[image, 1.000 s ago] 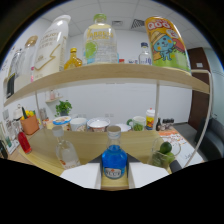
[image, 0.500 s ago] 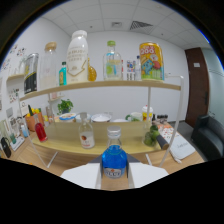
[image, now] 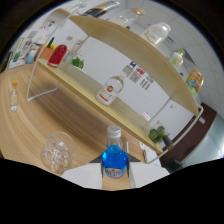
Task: Make me a cup of Mount Fuji.
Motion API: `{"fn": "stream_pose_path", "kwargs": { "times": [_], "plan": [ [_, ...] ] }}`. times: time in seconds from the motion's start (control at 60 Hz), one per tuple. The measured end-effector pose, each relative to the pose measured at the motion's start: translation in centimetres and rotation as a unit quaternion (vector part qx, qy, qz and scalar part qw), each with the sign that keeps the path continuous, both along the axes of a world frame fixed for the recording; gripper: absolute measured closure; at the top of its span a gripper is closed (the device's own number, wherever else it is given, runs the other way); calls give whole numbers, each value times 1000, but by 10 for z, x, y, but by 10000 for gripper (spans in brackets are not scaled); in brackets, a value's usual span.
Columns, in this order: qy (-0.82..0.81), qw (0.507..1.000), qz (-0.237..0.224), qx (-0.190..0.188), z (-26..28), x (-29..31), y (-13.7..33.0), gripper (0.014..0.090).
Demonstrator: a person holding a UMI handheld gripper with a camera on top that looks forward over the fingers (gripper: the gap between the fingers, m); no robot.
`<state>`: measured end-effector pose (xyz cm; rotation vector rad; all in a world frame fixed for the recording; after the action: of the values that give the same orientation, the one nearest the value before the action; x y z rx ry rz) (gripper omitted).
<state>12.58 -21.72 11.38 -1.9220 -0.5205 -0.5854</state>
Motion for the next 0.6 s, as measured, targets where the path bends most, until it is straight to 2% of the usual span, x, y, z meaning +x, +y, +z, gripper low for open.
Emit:
{"fn": "stream_pose_path", "kwargs": {
  "times": [0.1, 0.267, 0.333, 0.4, 0.6],
  "plan": [
    [-162, 985, 52, -6, 2, 3, 10, 694],
    [-380, 913, 143, -18, 2, -11, 20, 692],
    [-465, 870, 159, -45, -1, -9, 19, 692],
    [-508, 843, 168, -54, 0, -8, 23, 692],
    [-579, 789, 196, -56, 7, -22, 27, 691]
  ]
}}
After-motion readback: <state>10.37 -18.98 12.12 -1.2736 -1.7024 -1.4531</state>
